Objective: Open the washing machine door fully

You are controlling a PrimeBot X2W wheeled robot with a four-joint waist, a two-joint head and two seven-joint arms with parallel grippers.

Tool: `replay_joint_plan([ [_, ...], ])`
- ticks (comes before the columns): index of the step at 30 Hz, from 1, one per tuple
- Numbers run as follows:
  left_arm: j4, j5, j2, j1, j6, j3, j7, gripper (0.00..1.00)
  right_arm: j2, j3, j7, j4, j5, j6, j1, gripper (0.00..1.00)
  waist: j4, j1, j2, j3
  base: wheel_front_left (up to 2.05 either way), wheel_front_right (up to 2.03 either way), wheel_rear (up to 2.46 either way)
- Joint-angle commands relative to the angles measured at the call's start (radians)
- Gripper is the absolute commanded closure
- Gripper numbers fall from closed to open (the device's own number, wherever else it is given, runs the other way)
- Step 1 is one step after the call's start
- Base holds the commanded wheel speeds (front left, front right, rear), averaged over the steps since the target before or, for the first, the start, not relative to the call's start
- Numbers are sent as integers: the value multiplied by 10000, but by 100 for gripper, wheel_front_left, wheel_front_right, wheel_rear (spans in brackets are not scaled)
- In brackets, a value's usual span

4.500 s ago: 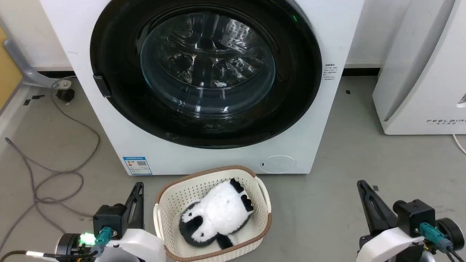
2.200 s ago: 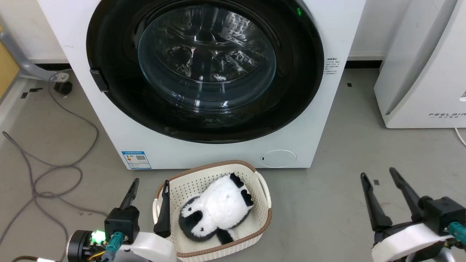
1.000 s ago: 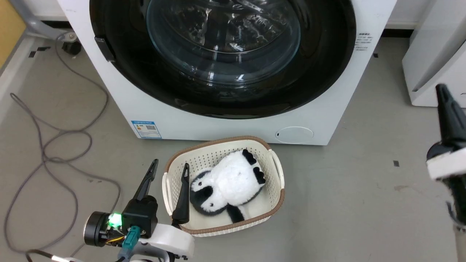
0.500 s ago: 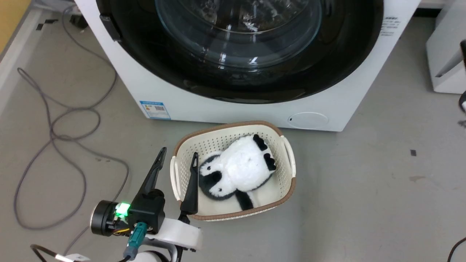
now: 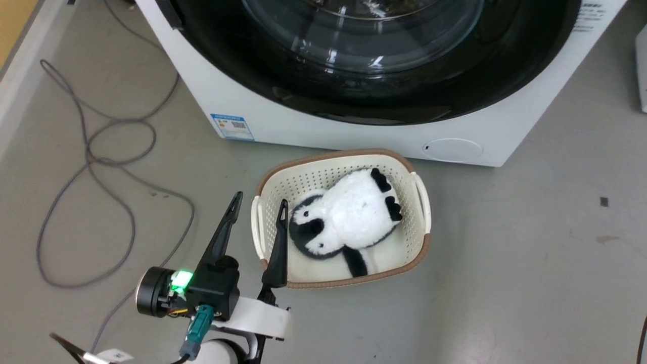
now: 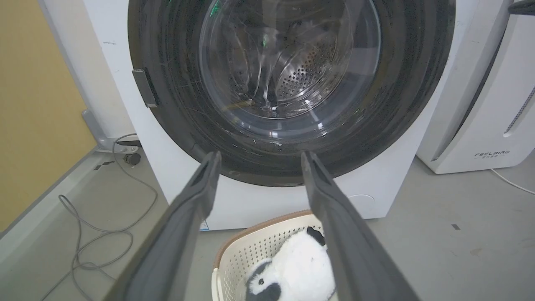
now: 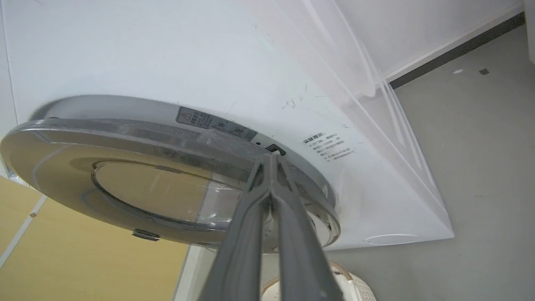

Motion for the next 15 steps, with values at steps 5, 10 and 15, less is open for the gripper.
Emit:
replay_joint_plan([
  [5,-91,-88,12,-263,149,-199,-190,0,-27,-484,879,958,778,-4,-1215,100,199,-1,0,280,0,0,0],
  [10,-119,-157,13,-379,248,-390,-294,0,-121,-700,1646,1723,1003,-5,-2078,100,380,-1,0,521,0,0,0],
  [15,-149,-219,13,-481,344,-552,-398,0,-221,-912,2226,2401,1101,-5,-2832,100,559,-1,0,742,0,0,0],
])
